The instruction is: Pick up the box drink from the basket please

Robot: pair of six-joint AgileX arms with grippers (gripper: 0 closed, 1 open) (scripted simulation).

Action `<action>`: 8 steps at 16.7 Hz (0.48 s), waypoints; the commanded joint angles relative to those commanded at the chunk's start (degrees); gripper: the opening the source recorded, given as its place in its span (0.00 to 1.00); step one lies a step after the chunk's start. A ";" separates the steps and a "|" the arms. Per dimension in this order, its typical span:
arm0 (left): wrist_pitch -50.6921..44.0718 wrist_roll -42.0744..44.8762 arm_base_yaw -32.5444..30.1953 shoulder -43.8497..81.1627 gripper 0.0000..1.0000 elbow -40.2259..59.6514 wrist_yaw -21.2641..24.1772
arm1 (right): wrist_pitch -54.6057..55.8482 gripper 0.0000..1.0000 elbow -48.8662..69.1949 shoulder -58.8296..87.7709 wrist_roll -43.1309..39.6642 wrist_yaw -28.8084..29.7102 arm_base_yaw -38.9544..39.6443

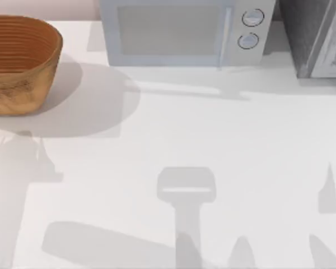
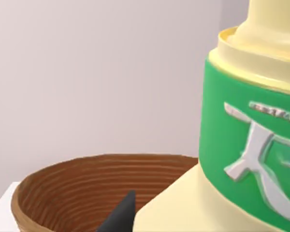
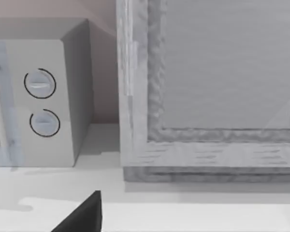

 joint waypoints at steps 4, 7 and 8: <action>-5.44 -0.12 -1.10 -14.34 0.00 -10.39 -1.30 | 0.00 1.00 0.00 0.00 0.00 0.00 0.00; -7.49 -0.18 -1.51 -18.88 0.00 -14.29 -1.78 | 0.00 1.00 0.00 0.00 0.00 0.00 0.00; -7.64 -0.18 -1.54 -19.19 0.00 -14.57 -1.82 | 0.00 1.00 0.00 0.00 0.00 0.00 0.00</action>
